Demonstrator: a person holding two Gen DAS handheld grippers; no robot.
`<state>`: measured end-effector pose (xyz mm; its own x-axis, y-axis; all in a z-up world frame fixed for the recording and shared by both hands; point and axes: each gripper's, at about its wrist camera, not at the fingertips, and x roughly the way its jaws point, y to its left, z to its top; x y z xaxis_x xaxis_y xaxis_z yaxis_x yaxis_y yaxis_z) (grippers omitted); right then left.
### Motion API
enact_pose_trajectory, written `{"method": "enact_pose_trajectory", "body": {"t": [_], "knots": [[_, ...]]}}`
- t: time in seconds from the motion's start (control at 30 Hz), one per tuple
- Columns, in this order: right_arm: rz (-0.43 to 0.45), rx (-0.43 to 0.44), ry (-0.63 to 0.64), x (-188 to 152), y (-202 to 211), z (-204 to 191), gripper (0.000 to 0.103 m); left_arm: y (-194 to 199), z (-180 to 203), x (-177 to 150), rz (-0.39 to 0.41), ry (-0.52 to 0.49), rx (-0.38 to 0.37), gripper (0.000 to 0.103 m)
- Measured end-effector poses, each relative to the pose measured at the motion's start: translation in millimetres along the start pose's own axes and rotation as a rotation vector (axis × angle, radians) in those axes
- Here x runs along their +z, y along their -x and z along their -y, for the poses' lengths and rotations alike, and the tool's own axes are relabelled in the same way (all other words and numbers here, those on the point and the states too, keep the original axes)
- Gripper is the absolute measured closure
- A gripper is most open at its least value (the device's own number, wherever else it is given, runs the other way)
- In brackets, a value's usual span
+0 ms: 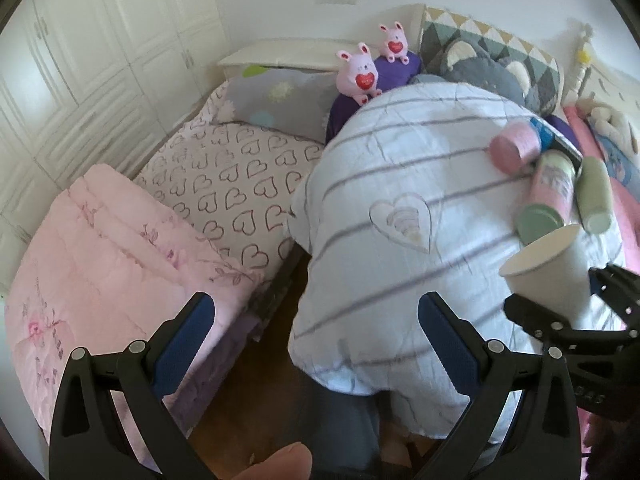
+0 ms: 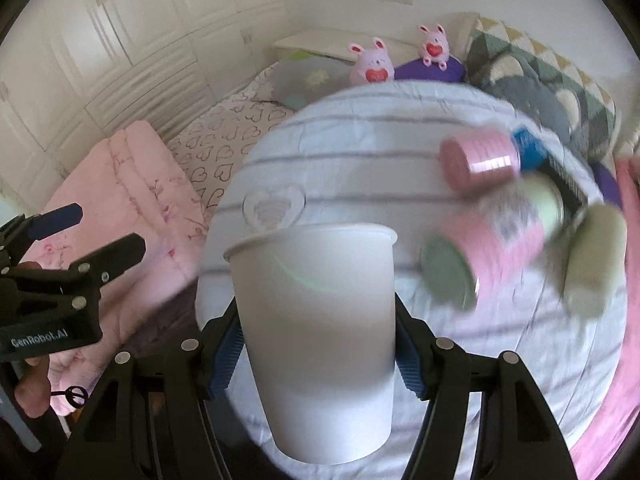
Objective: Flip cup upright
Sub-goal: 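Lift the cup with the right gripper and carry it toward the left gripper, then lower the cup onto the quilt and open the right gripper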
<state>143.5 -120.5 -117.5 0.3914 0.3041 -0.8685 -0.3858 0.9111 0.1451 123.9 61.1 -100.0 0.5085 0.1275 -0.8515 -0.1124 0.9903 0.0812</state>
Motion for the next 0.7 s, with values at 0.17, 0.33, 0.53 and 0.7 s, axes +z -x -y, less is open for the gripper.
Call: {"method": "enact_pose_trajectory", "body": {"t": [0.17, 0.33, 0.53, 0.7], "knots": [[-0.020, -0.006, -0.028, -16, -21, -1, 0.036, 10, 1, -18, -0.011, 0.002, 0.009, 0.000], [-0.038, -0.050, -0.041, -23, -35, -1, 0.019, 22, -3, -27, 0.004, 0.008, 0.026, 0.000], [0.013, -0.069, -0.027, -25, -21, -6, 0.019, 33, -5, -31, 0.021, 0.016, 0.033, 0.000], [0.062, -0.076, -0.016, -26, -1, -11, 0.019, 42, -5, -35, 0.036, 0.018, 0.037, 0.000]]}}
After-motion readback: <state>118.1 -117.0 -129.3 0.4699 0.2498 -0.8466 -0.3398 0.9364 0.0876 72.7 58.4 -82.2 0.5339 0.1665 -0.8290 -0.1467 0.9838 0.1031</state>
